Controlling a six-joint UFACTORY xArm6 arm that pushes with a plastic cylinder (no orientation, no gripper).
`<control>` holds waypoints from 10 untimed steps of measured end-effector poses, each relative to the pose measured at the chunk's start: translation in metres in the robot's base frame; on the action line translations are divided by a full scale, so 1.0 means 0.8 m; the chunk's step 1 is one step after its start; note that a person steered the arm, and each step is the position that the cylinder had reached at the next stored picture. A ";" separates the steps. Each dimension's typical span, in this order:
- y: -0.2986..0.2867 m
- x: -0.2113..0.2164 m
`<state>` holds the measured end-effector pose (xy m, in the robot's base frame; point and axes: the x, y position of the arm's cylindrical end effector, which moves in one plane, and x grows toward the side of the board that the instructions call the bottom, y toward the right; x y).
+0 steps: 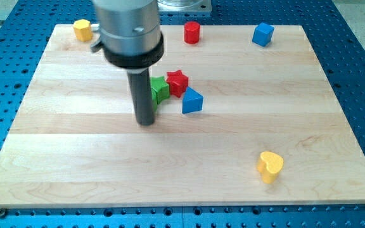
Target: Place the triangle at the center left of the board
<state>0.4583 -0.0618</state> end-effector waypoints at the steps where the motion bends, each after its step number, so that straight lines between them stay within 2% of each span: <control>1: 0.000 -0.036; 2: 0.047 0.047; 3: 0.198 0.046; 4: 0.217 0.015; 5: 0.107 0.019; 6: 0.083 0.056; 7: 0.194 0.068; 8: 0.254 0.020; 9: 0.210 0.007; 10: 0.132 0.010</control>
<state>0.4660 0.0434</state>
